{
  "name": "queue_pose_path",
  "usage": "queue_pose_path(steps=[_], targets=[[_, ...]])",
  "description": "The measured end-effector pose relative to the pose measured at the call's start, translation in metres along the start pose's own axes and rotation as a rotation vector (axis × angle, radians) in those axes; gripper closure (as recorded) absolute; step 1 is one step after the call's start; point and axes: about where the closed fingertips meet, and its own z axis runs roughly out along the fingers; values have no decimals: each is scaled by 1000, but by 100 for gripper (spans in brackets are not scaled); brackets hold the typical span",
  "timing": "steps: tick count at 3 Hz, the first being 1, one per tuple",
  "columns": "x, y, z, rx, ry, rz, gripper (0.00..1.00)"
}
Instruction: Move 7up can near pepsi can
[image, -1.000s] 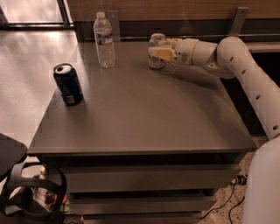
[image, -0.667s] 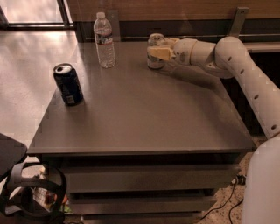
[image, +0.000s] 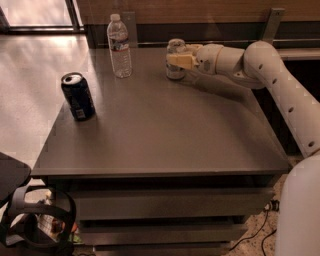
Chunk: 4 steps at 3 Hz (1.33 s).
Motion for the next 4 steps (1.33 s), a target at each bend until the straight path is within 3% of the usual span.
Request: queue_pose_path(steps=[2, 3, 4], targets=[[-43, 27, -6, -16, 37, -18, 100], [-58, 63, -8, -19, 34, -24, 100], [-59, 119, -4, -44, 27, -10, 100]])
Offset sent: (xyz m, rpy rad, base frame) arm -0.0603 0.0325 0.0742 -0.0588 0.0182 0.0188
